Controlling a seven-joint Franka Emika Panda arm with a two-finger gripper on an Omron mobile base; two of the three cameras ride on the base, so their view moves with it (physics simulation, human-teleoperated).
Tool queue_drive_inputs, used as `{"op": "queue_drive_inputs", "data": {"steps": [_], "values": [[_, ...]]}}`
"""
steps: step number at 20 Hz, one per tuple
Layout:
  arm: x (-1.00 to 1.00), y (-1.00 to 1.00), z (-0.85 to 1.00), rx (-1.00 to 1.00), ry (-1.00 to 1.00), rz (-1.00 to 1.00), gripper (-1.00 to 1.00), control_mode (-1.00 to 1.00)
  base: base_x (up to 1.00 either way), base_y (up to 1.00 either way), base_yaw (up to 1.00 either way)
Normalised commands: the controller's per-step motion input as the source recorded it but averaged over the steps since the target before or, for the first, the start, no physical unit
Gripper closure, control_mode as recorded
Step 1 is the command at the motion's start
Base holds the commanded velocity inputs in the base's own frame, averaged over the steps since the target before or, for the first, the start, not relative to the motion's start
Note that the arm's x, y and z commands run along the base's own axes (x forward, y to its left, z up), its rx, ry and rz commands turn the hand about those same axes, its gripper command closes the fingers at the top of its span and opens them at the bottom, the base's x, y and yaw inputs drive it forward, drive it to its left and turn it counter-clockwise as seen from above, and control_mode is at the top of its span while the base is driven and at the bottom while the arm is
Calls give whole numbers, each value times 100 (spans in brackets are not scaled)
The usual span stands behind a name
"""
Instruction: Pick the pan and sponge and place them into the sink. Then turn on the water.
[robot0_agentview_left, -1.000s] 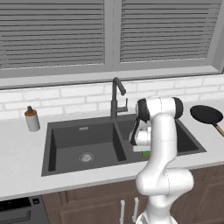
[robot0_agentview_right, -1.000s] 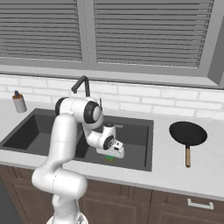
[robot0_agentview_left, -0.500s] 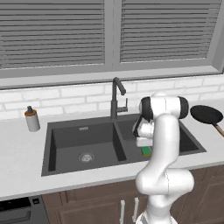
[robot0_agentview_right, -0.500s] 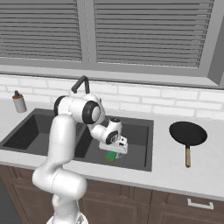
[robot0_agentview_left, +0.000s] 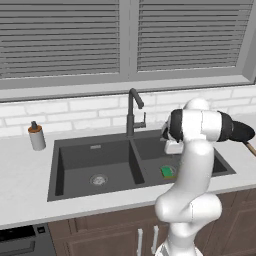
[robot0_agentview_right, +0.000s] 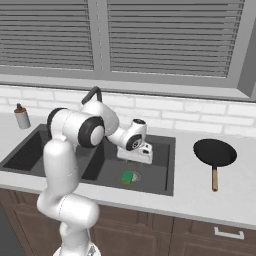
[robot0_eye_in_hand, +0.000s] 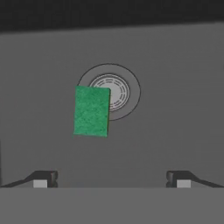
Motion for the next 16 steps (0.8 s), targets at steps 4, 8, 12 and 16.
{"op": "queue_drive_inputs", "data": {"steps": [4, 8, 12, 16], "values": [[-26, -31, 100, 0, 3, 3, -100, -100, 0, 0, 0], [-39, -29, 100, 0, 1, 1, -100, -100, 0, 0, 0], [-45, -28, 76, -3, 0, 0, -100, -100, 0, 0, 0], [-12, -4, 11, -11, 0, 0, -100, -100, 0, 0, 0]]}}
